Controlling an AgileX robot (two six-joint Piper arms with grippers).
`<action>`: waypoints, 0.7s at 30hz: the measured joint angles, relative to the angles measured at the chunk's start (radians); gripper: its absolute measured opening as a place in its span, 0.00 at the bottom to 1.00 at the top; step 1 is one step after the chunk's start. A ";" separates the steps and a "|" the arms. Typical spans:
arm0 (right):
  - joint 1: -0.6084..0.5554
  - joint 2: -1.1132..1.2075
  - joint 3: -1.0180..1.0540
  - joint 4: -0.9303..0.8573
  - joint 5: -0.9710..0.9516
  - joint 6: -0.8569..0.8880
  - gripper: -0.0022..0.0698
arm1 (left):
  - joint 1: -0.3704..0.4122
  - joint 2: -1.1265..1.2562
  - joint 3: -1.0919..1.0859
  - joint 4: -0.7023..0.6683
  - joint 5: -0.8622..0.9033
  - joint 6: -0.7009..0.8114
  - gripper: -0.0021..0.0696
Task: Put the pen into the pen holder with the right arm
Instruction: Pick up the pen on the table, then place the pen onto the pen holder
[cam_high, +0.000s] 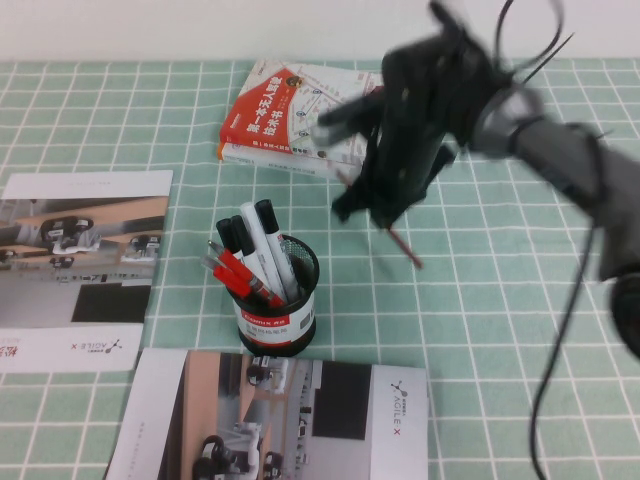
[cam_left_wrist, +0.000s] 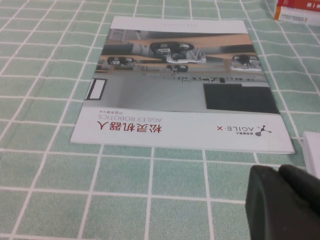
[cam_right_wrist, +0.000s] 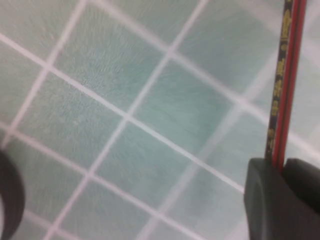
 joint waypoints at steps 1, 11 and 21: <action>0.000 -0.032 0.011 -0.014 0.000 0.002 0.05 | 0.000 0.000 0.000 0.000 0.000 0.000 0.02; 0.000 -0.435 0.503 -0.022 -0.236 0.052 0.05 | 0.000 0.000 0.000 0.000 0.000 0.000 0.02; 0.083 -0.809 1.145 0.073 -0.940 0.059 0.05 | 0.000 0.000 0.000 0.000 0.000 0.000 0.02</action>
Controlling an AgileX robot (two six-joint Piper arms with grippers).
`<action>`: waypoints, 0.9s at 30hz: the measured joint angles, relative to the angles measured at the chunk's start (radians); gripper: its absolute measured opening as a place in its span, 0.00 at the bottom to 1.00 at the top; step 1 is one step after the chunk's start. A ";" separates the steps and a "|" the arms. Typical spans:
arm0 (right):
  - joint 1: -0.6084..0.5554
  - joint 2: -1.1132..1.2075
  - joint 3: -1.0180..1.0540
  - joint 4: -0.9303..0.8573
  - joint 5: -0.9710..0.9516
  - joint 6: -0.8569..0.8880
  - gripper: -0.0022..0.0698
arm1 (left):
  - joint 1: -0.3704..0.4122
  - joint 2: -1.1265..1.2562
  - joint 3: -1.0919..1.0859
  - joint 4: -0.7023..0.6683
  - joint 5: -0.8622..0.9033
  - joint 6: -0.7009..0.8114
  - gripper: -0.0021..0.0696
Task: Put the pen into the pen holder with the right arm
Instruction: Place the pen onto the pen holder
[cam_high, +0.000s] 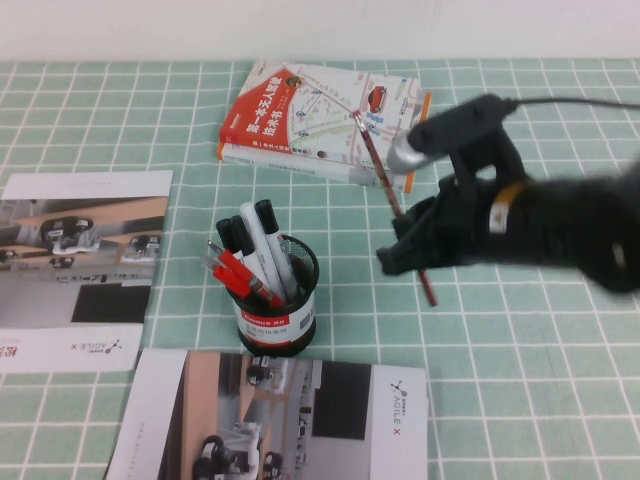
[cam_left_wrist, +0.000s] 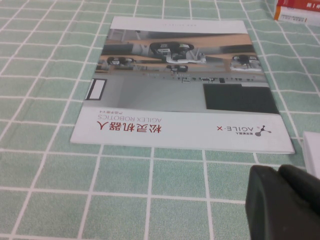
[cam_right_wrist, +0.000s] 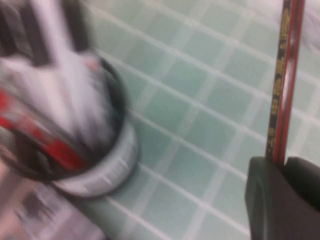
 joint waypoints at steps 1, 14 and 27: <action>0.011 -0.015 0.045 0.007 -0.064 0.000 0.05 | 0.000 0.000 0.000 0.000 0.000 0.000 0.02; 0.212 -0.003 0.293 -0.098 -1.050 0.000 0.05 | 0.000 0.000 0.000 0.000 0.000 0.000 0.02; 0.218 0.214 0.293 -0.124 -1.258 0.000 0.05 | 0.000 0.000 0.000 0.000 0.000 0.000 0.02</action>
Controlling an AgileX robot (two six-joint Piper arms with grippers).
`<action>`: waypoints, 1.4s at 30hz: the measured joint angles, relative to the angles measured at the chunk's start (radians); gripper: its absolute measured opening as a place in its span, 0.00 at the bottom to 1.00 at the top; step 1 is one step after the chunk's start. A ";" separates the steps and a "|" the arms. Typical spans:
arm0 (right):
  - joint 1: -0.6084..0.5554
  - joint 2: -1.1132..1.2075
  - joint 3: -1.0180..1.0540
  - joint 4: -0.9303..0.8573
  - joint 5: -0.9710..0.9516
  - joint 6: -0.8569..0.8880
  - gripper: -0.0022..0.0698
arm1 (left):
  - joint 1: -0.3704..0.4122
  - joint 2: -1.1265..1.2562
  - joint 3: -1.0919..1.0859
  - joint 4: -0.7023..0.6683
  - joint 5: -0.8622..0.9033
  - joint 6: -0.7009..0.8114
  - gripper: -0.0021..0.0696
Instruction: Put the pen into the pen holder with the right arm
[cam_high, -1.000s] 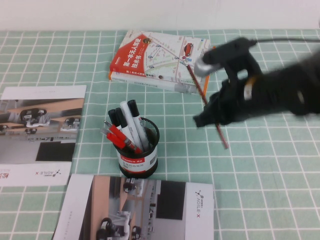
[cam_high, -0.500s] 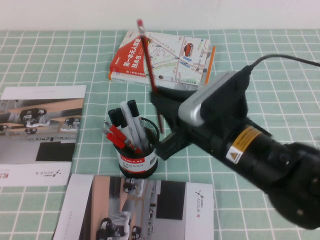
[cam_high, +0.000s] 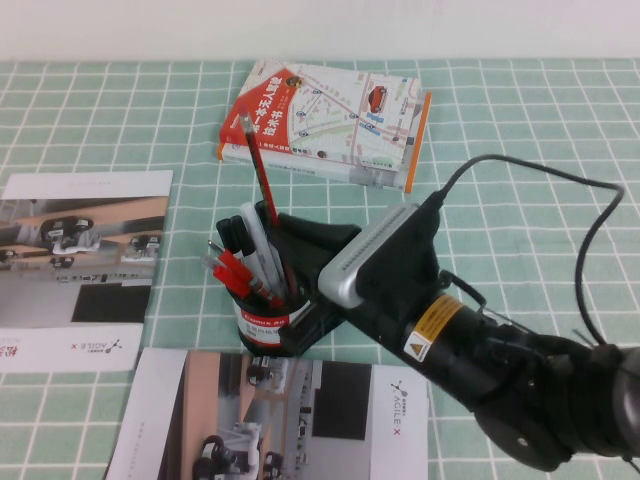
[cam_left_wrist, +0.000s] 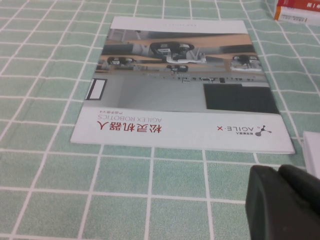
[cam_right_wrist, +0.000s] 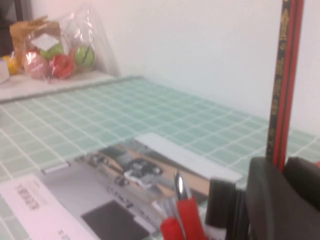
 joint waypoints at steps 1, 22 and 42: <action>0.000 0.012 -0.002 0.000 0.000 0.000 0.05 | 0.000 0.000 0.000 0.000 0.000 0.000 0.02; 0.000 0.070 -0.035 0.047 0.060 0.031 0.50 | 0.000 0.000 0.000 0.000 0.000 0.000 0.02; 0.000 -0.557 0.017 0.053 1.064 0.034 0.01 | 0.000 0.000 0.000 0.000 0.000 0.000 0.02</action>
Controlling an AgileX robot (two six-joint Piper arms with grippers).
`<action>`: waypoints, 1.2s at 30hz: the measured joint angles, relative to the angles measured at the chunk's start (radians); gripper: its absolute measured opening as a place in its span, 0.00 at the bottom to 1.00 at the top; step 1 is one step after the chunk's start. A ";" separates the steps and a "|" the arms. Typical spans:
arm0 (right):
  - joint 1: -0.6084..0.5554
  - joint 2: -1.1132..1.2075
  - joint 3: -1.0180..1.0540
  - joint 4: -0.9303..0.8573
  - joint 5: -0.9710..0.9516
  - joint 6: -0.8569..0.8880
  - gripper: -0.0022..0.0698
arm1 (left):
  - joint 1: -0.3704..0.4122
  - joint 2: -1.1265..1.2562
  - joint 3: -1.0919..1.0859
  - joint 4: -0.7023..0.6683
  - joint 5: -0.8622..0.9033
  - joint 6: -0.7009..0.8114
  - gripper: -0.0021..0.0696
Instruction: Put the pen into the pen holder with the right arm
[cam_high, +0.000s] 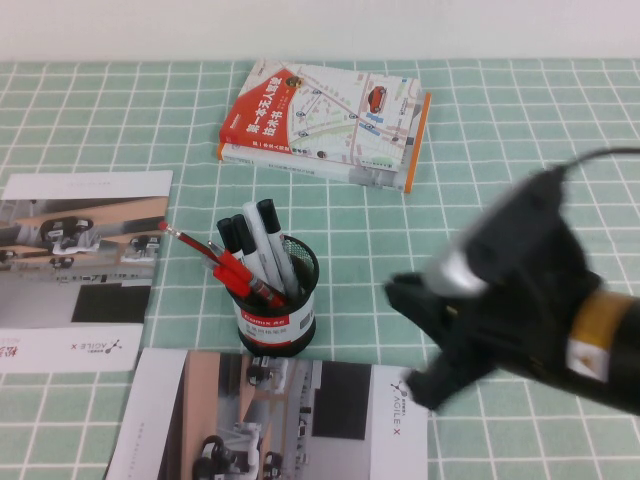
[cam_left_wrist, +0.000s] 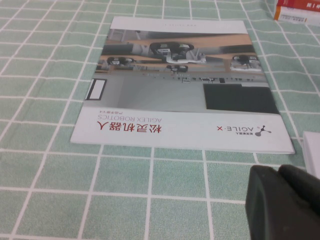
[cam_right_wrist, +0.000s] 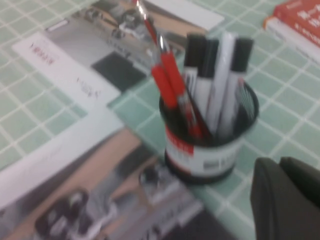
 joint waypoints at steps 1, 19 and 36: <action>0.000 -0.031 0.021 0.002 0.010 0.000 0.01 | 0.000 0.000 0.000 0.000 0.000 0.000 0.02; 0.000 -0.392 0.358 0.134 0.153 0.000 0.00 | 0.000 0.000 0.000 0.000 0.000 0.000 0.02; -0.605 -0.878 0.774 0.172 -0.171 0.000 0.00 | 0.000 0.000 0.000 0.000 0.000 0.000 0.02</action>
